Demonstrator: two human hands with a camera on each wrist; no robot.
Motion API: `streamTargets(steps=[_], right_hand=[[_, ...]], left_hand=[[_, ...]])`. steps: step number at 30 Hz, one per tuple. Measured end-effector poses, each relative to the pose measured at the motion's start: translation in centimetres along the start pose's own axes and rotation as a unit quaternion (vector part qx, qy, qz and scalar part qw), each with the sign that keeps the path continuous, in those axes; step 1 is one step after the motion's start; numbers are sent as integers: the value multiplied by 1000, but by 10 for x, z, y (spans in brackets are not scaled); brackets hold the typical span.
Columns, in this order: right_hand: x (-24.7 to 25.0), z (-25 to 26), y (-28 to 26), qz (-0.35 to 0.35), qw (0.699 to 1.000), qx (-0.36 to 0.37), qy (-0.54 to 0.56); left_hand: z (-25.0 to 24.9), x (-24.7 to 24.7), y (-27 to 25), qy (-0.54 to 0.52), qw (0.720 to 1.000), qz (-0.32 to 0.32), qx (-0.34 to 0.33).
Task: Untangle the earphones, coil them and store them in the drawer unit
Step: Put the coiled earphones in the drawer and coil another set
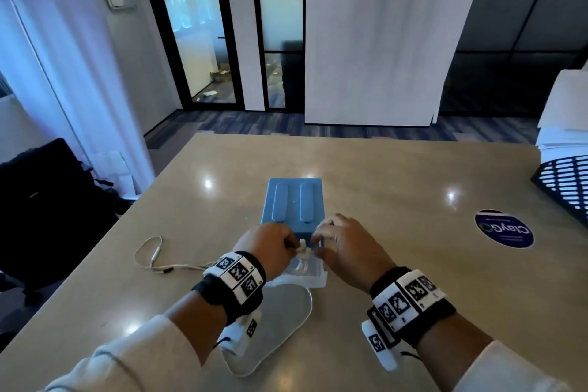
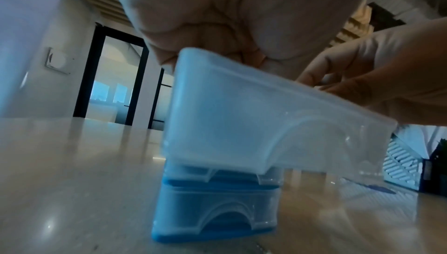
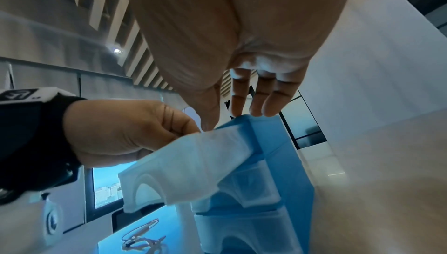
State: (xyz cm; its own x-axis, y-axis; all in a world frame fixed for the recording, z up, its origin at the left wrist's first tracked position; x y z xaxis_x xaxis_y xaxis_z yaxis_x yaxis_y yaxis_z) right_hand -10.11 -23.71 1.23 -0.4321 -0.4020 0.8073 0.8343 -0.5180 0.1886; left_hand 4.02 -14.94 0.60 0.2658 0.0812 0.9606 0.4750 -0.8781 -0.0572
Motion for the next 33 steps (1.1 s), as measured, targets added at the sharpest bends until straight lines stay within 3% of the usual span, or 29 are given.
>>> streamTargets(steps=[4,10,19,23,26,30,33], right_hand=[[-2,3,-4,-1,997,55,-55],[-16,16,-10,53,985,97,-132],[-26,17,-23,96,975,119,-162],[-27,20,-24,112,965,132,-197],[-26,23,-25,109,960,144,-214],[-22,24,-20,117,957,118,-240],[-20,30,-18,120,953,94,-261]], left_hand=[[-2,-2,3,78,997,-12,-22],[-15,-4,-3,169,983,-10,-65],[-24,-2,-7,183,980,-2,-81],[-26,-1,-12,219,965,16,-142],[-20,13,-21,179,966,-23,-184],[9,35,-32,28,982,-104,-157],[14,34,-42,1,982,-86,-166]])
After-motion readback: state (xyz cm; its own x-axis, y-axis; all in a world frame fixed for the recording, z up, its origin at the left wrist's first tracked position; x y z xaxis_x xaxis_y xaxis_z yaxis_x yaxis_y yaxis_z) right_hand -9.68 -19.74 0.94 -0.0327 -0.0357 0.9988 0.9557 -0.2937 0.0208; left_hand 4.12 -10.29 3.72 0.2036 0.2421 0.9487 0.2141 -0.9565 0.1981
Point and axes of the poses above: each hand's wrist, its own y-axis towards the middle knuckle, its own x-axis out of the back of the hand, z = x × y, the point moved 6 cm from there along y, towards the middle knuckle, and after that the axes turned 2 degrees about y, right-handed, at the moved point
